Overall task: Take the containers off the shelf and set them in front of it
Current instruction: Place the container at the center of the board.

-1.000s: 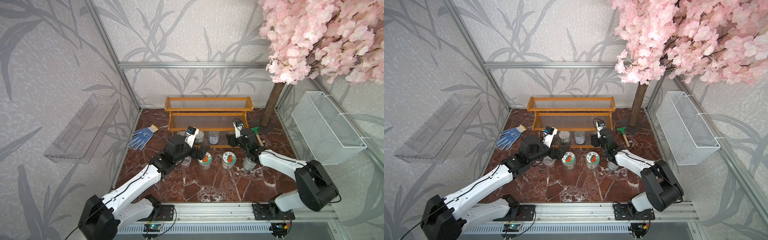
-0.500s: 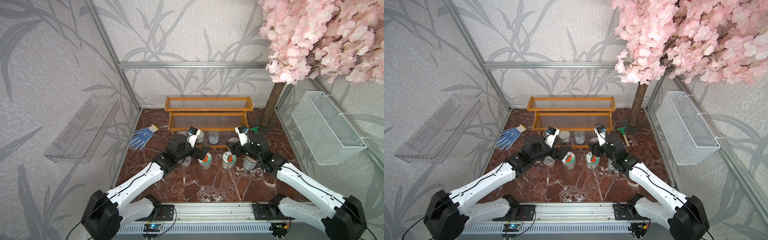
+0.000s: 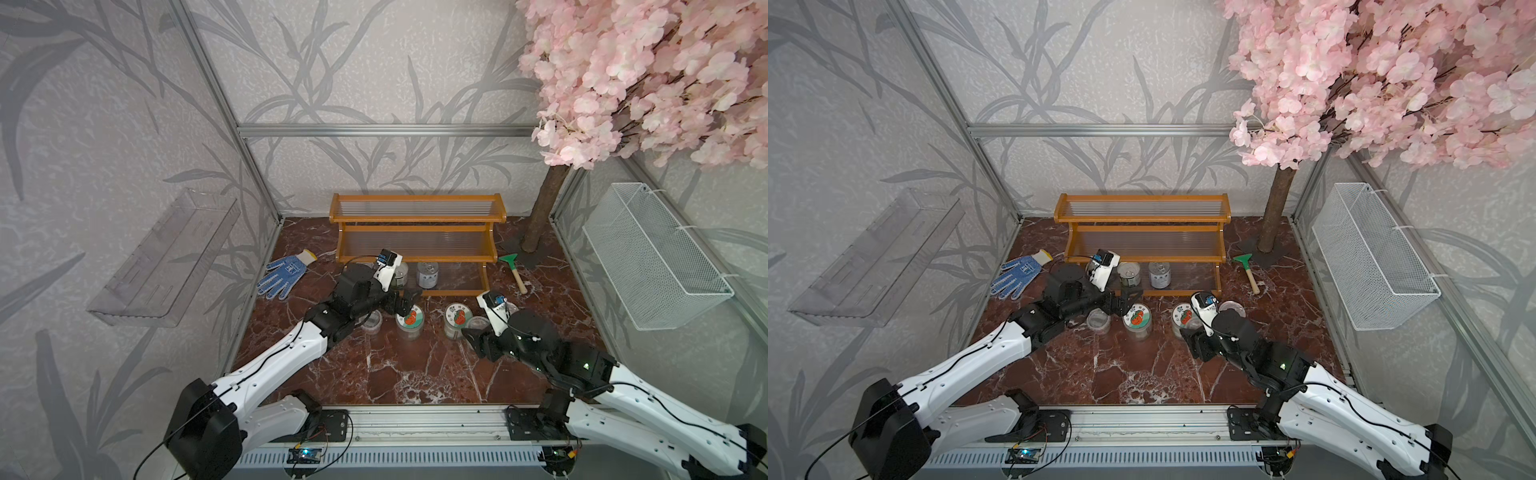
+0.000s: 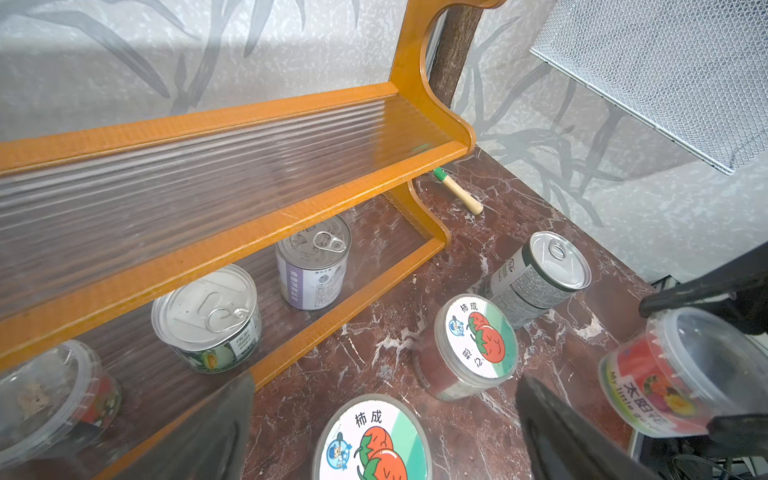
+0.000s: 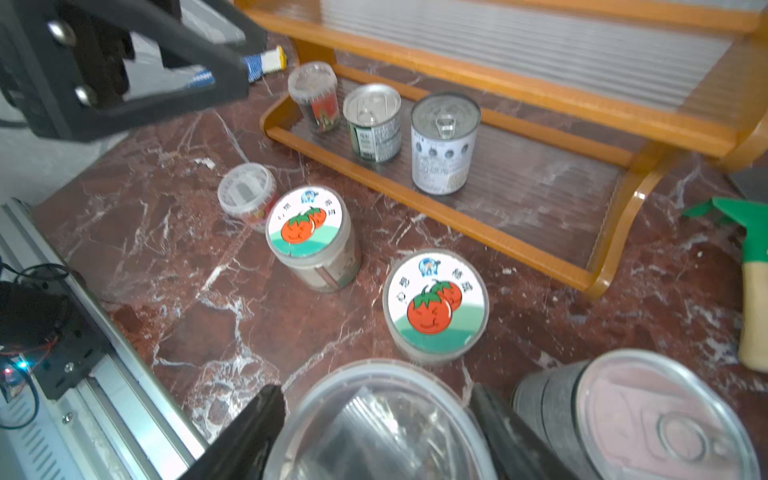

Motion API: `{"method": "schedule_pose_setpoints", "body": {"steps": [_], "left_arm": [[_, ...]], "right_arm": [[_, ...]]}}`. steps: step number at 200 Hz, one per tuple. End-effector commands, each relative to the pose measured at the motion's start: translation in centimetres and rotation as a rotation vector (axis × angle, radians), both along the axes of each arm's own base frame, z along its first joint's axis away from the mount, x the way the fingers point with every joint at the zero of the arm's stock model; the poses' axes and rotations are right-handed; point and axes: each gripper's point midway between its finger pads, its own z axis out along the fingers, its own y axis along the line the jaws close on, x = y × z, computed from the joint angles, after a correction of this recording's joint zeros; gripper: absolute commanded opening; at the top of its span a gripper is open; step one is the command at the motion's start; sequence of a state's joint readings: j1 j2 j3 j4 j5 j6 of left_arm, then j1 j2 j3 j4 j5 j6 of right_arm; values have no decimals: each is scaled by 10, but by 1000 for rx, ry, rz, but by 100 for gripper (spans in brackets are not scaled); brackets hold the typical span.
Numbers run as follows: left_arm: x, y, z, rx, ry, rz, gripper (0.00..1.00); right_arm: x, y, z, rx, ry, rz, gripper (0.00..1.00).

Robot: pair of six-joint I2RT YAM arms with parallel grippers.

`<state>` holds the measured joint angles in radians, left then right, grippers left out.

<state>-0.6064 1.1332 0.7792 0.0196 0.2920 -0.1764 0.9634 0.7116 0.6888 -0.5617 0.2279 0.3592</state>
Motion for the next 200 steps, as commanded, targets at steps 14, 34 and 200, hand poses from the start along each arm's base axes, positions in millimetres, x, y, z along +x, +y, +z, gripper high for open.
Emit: {"method": "schedule_pose_setpoints", "body": {"steps": [14,34,200], "left_arm": [[0,-1,12,-18,-21,-12,100],[-1,0,10,-17,-17,-9,100],[-2,-1,7,-13,-4,-14,100]], "right_arm": [[-8,-26,-26,-79,56,-136,64],[-8,-25,-33,-68,63,-148,64],[-8,-61,-98,-86,131,-430,63]]}}
